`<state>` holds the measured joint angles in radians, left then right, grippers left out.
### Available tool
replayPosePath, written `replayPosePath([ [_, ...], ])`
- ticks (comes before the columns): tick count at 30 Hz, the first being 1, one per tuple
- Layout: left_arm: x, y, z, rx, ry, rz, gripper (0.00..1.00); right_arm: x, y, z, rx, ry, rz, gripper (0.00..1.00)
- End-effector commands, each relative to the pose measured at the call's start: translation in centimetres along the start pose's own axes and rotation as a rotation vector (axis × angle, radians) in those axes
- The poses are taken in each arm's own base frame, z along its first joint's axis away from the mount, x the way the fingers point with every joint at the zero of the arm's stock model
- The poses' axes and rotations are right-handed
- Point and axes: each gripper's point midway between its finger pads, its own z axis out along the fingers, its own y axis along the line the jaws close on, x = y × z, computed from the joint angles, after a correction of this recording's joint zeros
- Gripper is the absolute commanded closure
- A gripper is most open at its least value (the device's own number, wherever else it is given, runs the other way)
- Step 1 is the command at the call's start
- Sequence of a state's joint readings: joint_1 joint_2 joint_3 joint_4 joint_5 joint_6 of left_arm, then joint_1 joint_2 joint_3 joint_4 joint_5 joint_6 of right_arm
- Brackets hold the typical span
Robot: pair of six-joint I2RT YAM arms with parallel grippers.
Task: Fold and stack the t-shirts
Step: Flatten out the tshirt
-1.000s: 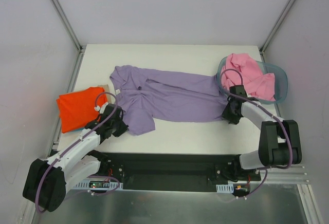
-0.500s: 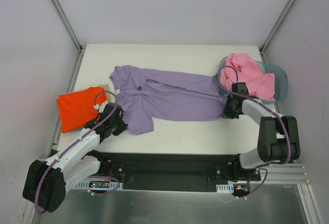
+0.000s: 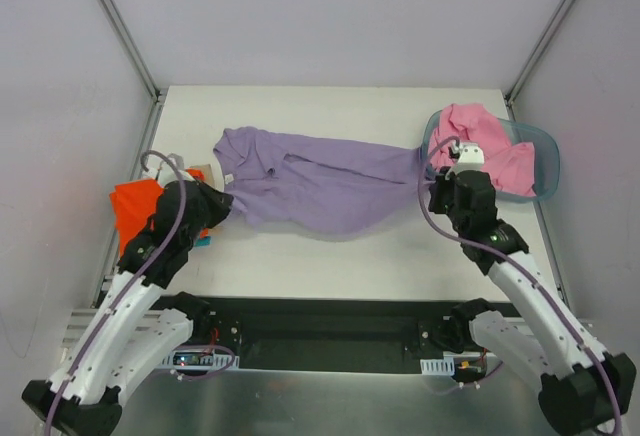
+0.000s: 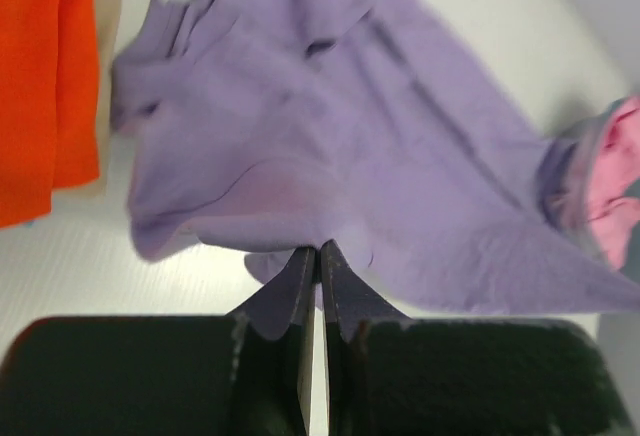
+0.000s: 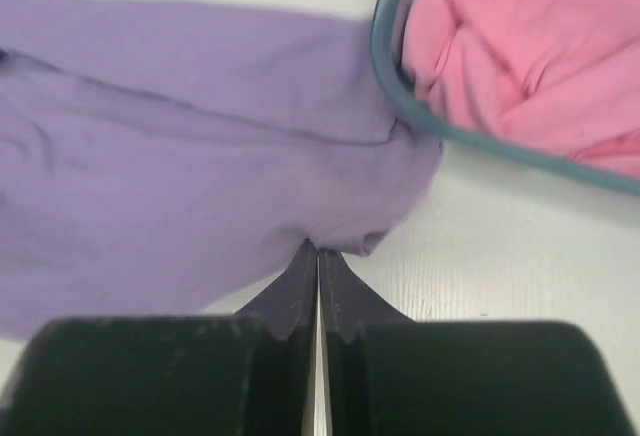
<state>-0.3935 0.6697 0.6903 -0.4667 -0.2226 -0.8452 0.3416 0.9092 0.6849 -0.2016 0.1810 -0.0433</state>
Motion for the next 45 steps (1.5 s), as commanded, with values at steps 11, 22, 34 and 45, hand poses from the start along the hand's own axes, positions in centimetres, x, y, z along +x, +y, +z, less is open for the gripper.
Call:
replayPosePath([
  [11,-21.7,-13.8,-26.2,0.525,-0.679,0.091,1.0,-23.8,2.9,-22.5,-0.203,-0.794,-0.05,1.0],
  [22,-27.0,-17.5,-43.8,0.852,-0.961,0.157,1.0,-29.8,4.1,-40.0,-0.453,-1.061,-0.093,1.0],
  [34,-32.2,-21.2,-33.9,0.549,-0.965,0.223,1.0,-31.9,2.8,-32.1,-0.219,-0.913,-0.088,1.0],
  [45,-26.8,-15.8,6.1,0.064,-0.329,0.443,1.0,-20.3,0.7,-3.2,0.164,-0.36,-0.092,1.0],
])
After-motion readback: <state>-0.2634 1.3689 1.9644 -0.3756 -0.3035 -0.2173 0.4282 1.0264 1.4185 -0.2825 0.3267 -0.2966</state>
